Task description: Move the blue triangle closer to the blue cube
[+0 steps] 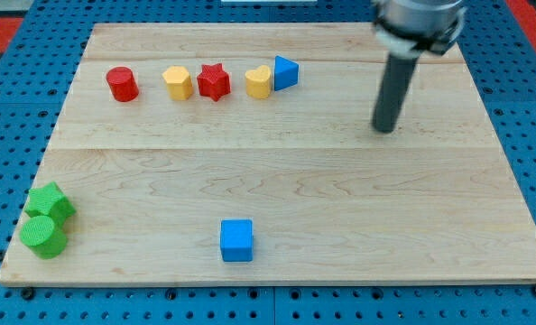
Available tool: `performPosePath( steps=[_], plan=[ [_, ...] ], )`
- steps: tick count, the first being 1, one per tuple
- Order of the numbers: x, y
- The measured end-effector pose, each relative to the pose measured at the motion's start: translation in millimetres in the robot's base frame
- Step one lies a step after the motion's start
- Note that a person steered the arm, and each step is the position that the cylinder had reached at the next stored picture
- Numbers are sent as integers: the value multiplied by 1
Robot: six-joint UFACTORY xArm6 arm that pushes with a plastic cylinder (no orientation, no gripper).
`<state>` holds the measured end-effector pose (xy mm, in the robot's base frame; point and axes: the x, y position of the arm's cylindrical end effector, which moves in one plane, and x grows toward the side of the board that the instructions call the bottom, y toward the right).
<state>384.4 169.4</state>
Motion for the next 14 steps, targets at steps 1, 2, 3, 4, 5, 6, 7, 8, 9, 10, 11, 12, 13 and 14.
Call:
performPosePath(
  steps=[1,2,3,4,5,6,7,8,9,10,11,12,13,14],
  plan=[
    [-98,4],
    [-167,-52],
    [-155,-125],
    [-109,-156],
    [-46,-166],
    [6,-155],
    [8,-133],
    [9,-98],
    [4,-85],
    [23,-49],
    [59,-73],
    [68,-71],
    [65,-27],
    [85,-22]
  ],
)
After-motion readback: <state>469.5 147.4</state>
